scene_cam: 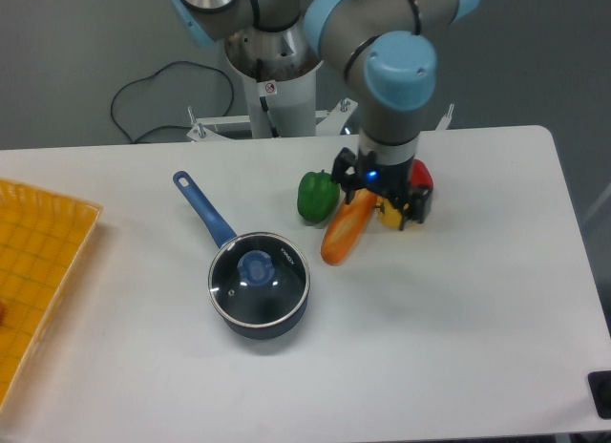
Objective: Open the lid
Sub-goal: 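Swing the gripper over to the saucepan and above the lid knob, then lower the gripper onto the blue lid knob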
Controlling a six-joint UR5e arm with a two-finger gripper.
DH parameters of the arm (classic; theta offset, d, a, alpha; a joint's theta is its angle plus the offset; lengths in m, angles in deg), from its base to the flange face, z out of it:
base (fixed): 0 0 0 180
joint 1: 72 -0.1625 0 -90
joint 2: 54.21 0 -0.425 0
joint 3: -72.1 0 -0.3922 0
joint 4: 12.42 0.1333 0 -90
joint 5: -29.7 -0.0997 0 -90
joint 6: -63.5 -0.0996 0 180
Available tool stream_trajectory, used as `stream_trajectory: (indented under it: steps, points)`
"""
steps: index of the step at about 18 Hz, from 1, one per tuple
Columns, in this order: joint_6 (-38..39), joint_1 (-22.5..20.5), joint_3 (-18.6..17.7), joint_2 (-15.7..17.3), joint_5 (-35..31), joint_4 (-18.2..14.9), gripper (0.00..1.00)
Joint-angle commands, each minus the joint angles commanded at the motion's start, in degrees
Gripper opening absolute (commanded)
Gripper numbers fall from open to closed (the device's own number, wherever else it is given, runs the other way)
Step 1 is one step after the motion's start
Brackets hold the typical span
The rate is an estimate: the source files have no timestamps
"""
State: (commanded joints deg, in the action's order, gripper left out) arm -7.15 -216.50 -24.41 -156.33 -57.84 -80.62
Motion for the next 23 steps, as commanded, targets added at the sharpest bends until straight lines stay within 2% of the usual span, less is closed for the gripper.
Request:
stream_trajectory:
  steps: [3, 9, 16, 19, 23]
  points:
    - [-7.11, 2.55, 0.79, -1.67, -0.26, 0.18, 0.99]
    - [-13.81, 6.59, 0.53, -1.67, -5.79, 0.00, 0.97]
    - [-12.24, 10.38, -0.79, -1.94, -5.89, 0.00, 0.97]
    - [-9.86, 11.60, -0.79, -3.43, -5.71, 0.35, 0.97]
    - [-9.59, 12.05, -0.79, -4.84, -3.35, 3.86, 0.97]
